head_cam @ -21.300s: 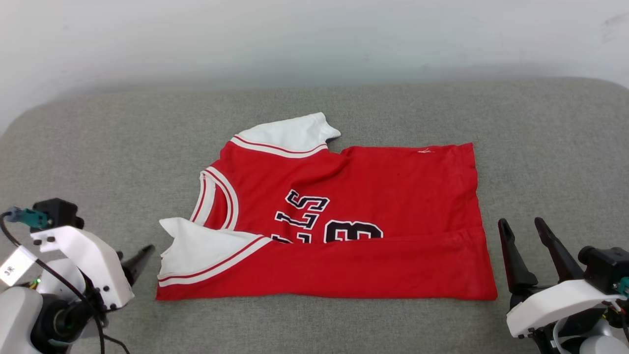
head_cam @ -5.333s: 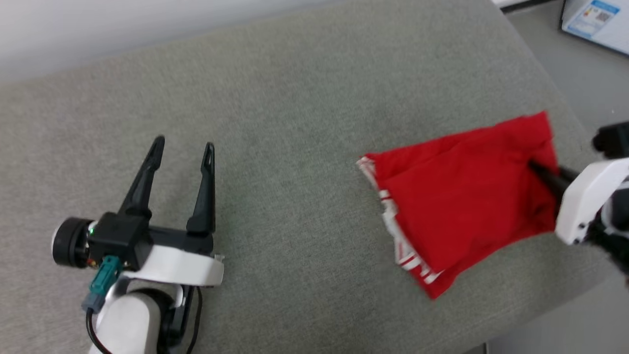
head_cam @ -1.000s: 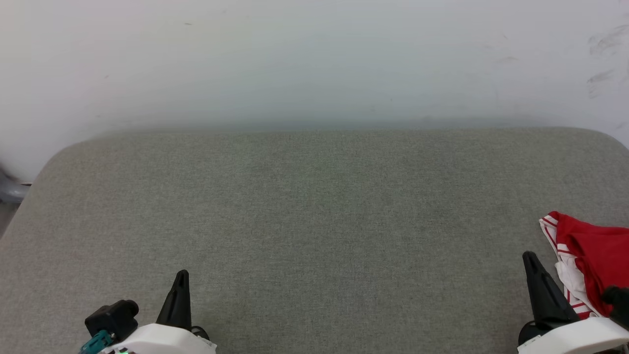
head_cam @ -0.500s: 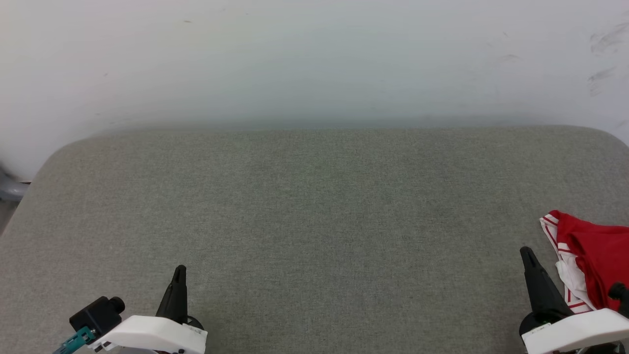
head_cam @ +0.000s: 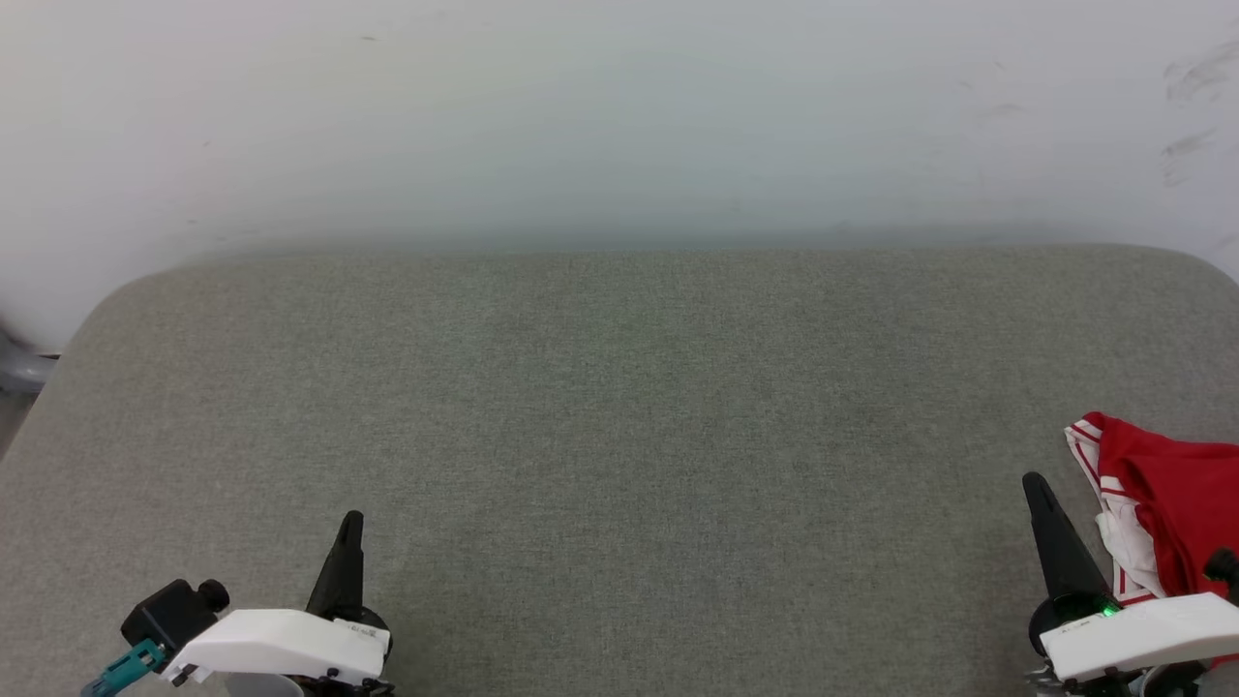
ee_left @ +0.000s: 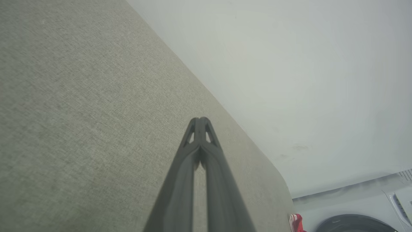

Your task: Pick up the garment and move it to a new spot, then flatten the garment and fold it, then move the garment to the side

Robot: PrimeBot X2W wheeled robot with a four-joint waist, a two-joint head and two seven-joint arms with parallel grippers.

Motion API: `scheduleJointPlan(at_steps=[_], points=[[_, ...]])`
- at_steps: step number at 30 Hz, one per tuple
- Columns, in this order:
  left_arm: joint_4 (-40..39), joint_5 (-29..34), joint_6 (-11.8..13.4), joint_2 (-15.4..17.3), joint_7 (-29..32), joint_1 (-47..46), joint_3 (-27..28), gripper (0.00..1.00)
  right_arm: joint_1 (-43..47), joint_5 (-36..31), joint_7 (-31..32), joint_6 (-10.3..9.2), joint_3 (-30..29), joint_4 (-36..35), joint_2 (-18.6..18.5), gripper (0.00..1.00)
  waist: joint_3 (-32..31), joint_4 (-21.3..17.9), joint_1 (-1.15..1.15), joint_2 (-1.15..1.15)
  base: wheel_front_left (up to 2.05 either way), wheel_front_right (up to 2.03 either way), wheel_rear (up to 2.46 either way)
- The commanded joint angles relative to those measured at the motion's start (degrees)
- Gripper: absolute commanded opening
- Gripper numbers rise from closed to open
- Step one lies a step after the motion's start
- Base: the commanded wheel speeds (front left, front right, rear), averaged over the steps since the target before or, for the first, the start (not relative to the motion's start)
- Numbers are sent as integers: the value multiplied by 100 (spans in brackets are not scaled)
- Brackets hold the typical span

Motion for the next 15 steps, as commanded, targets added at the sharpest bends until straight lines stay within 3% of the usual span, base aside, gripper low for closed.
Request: scheduleJointPlan(at_steps=[1, 15], points=[[-49, -187, -47, -13, 51, -171, 62, 0, -158, 224, 9, -1, -21, 16, -2, 0, 4, 0, 0, 0, 0, 0, 0], [1, -983, -127, -54, 271, -269, 178, 0, -322, 1084, 73, -1, -35, 265, 11, 0, 31, 2, 0, 0, 0, 0, 0]])
